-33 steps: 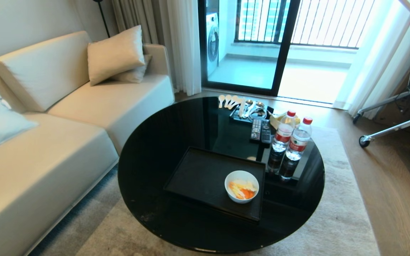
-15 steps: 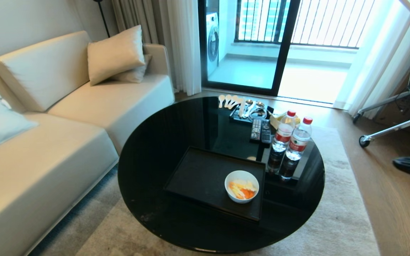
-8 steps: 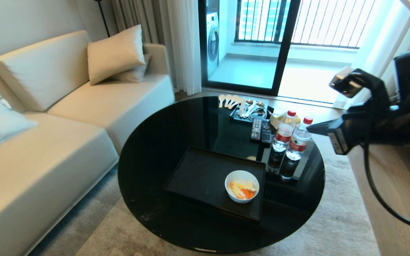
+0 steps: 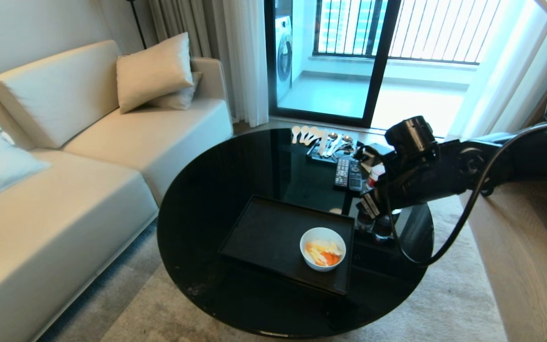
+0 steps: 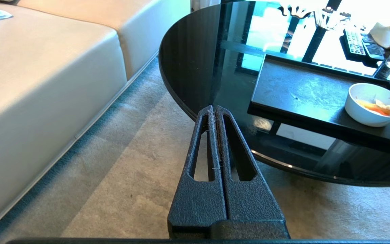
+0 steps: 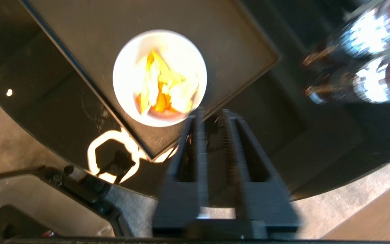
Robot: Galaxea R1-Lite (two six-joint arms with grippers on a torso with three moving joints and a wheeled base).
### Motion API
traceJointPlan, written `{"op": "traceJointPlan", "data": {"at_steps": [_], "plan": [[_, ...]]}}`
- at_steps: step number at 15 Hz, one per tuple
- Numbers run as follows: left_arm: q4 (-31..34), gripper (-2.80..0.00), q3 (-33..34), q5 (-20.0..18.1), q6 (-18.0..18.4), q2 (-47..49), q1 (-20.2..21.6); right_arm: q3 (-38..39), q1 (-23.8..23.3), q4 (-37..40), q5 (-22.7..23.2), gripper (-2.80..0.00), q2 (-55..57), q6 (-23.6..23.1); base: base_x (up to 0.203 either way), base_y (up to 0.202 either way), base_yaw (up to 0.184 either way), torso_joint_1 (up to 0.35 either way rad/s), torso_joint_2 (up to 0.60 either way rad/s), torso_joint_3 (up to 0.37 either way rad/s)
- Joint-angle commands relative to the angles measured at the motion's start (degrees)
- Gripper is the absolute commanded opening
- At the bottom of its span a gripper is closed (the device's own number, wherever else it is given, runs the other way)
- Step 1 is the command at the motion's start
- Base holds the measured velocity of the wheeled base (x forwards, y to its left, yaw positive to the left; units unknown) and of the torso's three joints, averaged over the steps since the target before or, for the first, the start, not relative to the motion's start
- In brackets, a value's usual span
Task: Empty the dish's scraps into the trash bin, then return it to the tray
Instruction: Pick up the bowl with leftover food
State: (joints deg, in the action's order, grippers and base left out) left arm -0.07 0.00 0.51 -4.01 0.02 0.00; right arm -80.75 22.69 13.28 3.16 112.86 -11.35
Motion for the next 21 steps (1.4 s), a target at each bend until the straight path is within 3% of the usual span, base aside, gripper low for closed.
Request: {"op": "traceJointPlan", "data": {"at_steps": [1,3,6,8,21], "plan": [[-0.01,-2.8,0.0,0.02,-0.03,-0.02,0.0,-0.46,0.13,0.42,-0.09,0.0,4.53,2.45,0.0,0.0,0.0,0.0,0.0,0.0],[-0.01,-2.8,0.0,0.02,-0.03,-0.02,0.0,-1.06,0.08,0.6,-1.05,0.0,6.84,6.86,0.0,0.0,0.0,0.0,0.0,0.0],[-0.01,-2.8,0.0,0.02,-0.03,-0.02,0.0,-0.85,0.08,1.1,-9.37,0.0,11.1,12.29,0.0,0.0,0.0,0.0,0.0,0.0],[-0.01,-2.8,0.0,0.02,-0.03,-0.02,0.0,-0.73,0.16,1.31,-10.23,0.0,12.94,15.95,0.0,0.0,0.0,0.0,0.0,0.0],[-0.01,-2.8,0.0,0.02,-0.03,-0.02,0.0,-4.81,2.53,2.46,-13.27,0.0,17.84,21.45,0.0,0.0,0.0,0.0,0.0,0.0]]}}
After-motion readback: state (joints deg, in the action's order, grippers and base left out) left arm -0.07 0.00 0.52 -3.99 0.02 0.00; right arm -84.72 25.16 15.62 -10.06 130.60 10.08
